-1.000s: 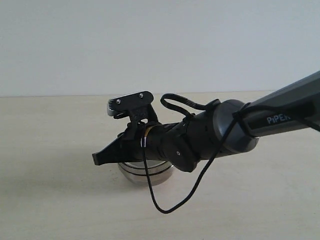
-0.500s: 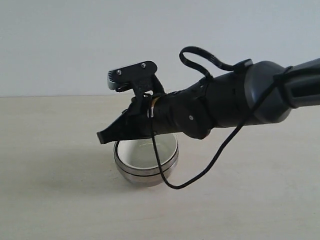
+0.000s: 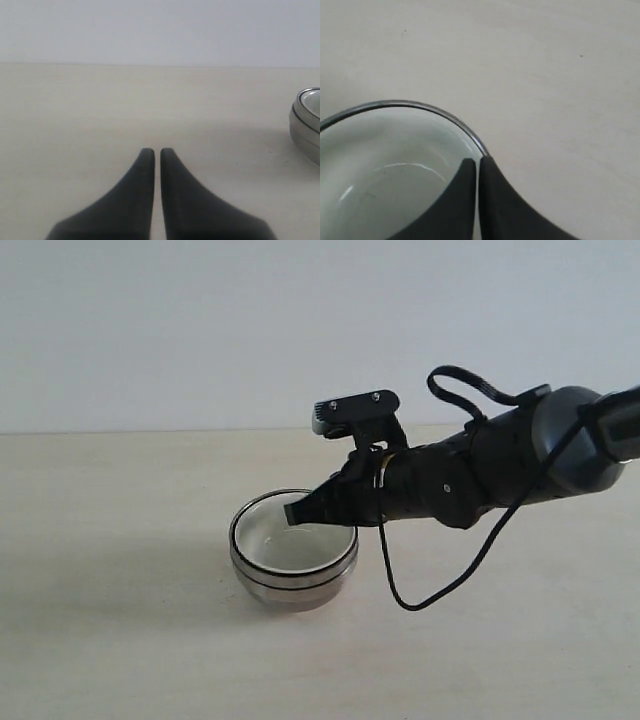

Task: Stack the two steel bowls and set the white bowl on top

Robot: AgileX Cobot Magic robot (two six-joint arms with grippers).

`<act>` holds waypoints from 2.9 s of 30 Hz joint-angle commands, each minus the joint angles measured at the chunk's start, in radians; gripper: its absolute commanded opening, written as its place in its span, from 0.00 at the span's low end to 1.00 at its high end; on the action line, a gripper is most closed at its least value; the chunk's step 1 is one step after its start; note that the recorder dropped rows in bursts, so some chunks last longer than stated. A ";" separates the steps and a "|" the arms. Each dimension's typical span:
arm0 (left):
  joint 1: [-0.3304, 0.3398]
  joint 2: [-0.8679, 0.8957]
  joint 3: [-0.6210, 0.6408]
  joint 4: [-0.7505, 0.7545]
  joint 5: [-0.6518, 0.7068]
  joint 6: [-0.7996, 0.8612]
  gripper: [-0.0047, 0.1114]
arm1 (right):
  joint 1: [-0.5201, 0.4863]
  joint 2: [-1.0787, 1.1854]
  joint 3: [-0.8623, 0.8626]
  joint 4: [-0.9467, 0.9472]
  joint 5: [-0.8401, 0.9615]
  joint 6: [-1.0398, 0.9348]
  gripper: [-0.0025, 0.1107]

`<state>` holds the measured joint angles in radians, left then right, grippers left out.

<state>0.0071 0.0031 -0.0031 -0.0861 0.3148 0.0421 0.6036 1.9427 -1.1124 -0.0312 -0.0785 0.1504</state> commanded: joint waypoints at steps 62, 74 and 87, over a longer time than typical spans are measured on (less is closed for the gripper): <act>-0.005 -0.003 0.003 0.000 -0.007 -0.005 0.07 | 0.221 -0.381 0.014 -0.013 0.262 -0.079 0.02; -0.005 -0.003 0.003 0.000 -0.007 -0.005 0.07 | 0.221 -0.892 0.340 -0.026 0.225 -0.082 0.02; -0.005 -0.003 0.003 0.000 -0.007 -0.005 0.07 | 0.221 -1.598 0.510 -0.030 0.243 -0.086 0.02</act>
<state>0.0071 0.0031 -0.0031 -0.0861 0.3148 0.0421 0.8283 0.4641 -0.6097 -0.0495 0.1530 0.0709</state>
